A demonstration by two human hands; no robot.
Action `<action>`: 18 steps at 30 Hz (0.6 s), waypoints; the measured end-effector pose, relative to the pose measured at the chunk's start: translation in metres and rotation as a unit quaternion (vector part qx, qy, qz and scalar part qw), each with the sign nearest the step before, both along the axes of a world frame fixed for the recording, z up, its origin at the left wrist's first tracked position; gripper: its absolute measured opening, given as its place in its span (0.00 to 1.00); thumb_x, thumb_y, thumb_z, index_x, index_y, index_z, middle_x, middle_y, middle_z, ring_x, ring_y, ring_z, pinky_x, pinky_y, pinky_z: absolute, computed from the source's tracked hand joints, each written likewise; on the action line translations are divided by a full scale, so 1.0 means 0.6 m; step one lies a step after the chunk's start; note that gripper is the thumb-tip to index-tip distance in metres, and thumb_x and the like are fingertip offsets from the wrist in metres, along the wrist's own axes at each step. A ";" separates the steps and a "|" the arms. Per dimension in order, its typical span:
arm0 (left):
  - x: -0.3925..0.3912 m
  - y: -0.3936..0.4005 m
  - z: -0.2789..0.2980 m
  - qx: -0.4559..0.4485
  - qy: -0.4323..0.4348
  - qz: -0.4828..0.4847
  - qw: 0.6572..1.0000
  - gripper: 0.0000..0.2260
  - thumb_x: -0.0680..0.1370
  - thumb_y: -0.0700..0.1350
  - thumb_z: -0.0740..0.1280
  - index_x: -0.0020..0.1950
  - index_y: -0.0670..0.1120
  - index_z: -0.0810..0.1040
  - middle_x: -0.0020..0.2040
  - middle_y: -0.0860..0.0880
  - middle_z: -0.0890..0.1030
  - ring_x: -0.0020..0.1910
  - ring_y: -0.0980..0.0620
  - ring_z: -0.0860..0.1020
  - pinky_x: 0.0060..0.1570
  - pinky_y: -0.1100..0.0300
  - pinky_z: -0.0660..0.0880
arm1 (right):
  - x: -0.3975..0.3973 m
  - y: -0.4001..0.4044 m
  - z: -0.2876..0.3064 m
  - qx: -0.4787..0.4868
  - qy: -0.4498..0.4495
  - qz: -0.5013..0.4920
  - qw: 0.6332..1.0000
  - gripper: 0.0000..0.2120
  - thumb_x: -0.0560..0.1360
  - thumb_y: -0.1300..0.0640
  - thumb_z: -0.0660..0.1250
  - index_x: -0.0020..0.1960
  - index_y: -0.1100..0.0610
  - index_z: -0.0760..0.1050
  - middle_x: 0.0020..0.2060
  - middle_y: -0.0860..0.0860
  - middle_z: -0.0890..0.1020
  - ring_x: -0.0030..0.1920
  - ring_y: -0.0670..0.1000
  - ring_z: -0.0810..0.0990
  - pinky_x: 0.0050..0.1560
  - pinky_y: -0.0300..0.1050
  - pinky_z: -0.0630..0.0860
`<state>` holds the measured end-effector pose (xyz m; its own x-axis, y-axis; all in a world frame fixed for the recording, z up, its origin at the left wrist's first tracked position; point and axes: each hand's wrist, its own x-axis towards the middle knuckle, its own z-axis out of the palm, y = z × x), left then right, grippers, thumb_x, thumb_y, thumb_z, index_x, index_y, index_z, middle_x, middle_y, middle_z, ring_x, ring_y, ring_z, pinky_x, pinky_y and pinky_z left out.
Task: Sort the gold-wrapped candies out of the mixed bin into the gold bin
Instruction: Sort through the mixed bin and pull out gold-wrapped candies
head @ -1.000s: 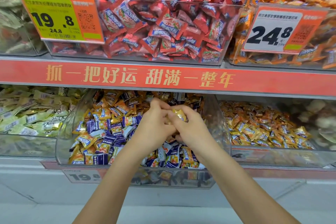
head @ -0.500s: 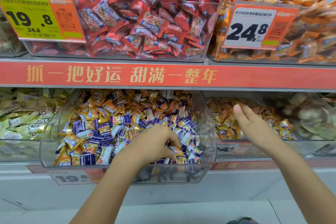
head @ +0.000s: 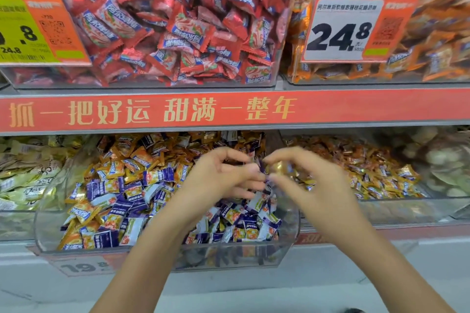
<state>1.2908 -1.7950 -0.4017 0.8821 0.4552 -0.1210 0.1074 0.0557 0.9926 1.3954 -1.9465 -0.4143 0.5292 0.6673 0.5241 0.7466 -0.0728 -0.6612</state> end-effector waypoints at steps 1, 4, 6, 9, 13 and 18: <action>0.002 0.008 -0.004 0.022 0.002 0.026 0.999 0.11 0.75 0.43 0.69 0.55 0.43 0.74 0.41 0.45 0.85 0.40 0.51 0.84 0.39 0.62 0.80 | 0.006 -0.006 0.003 0.039 0.020 -0.054 0.998 0.11 0.74 0.58 0.70 0.51 0.43 0.77 0.42 0.40 0.79 0.42 0.43 0.77 0.41 0.32 0.71; 0.012 0.036 -0.034 0.279 0.051 0.138 0.949 0.06 0.76 0.43 0.69 0.52 0.48 0.75 0.41 0.54 0.83 0.40 0.61 0.80 0.43 0.68 0.77 | 0.044 -0.018 -0.007 -0.047 0.008 -0.196 0.979 0.12 0.76 0.59 0.66 0.58 0.48 0.76 0.48 0.43 0.78 0.49 0.45 0.76 0.45 0.39 0.68; 0.020 0.047 -0.053 0.370 0.078 0.148 0.914 0.07 0.77 0.40 0.67 0.53 0.50 0.77 0.46 0.57 0.79 0.43 0.63 0.76 0.51 0.67 0.74 | 0.065 -0.021 -0.027 -0.200 0.006 -0.216 0.956 0.19 0.77 0.58 0.65 0.67 0.48 0.72 0.62 0.53 0.75 0.65 0.58 0.69 0.61 0.49 0.68; 0.023 0.063 -0.062 0.430 0.117 0.111 0.888 0.13 0.76 0.38 0.68 0.59 0.48 0.79 0.53 0.50 0.80 0.50 0.54 0.76 0.49 0.64 0.69 | 0.073 -0.020 -0.030 -0.172 0.047 -0.193 0.965 0.19 0.78 0.58 0.64 0.68 0.49 0.71 0.69 0.55 0.71 0.70 0.58 0.66 0.69 0.54 0.65; 0.018 0.073 -0.053 0.490 0.113 0.082 0.861 0.15 0.74 0.40 0.70 0.60 0.50 0.78 0.53 0.51 0.78 0.49 0.53 0.75 0.47 0.65 0.68 | 0.076 -0.012 -0.025 -0.115 0.051 -0.186 0.974 0.13 0.78 0.59 0.62 0.63 0.53 0.73 0.55 0.52 0.77 0.45 0.51 0.78 0.42 0.39 0.68; 0.086 0.083 -0.049 0.482 0.154 0.008 0.862 0.14 0.81 0.45 0.61 0.66 0.45 0.73 0.59 0.44 0.78 0.50 0.46 0.78 0.47 0.62 0.73 | 0.078 0.009 -0.026 -0.106 0.090 -0.164 0.977 0.11 0.79 0.58 0.62 0.60 0.53 0.72 0.48 0.52 0.75 0.39 0.50 0.71 0.36 0.42 0.62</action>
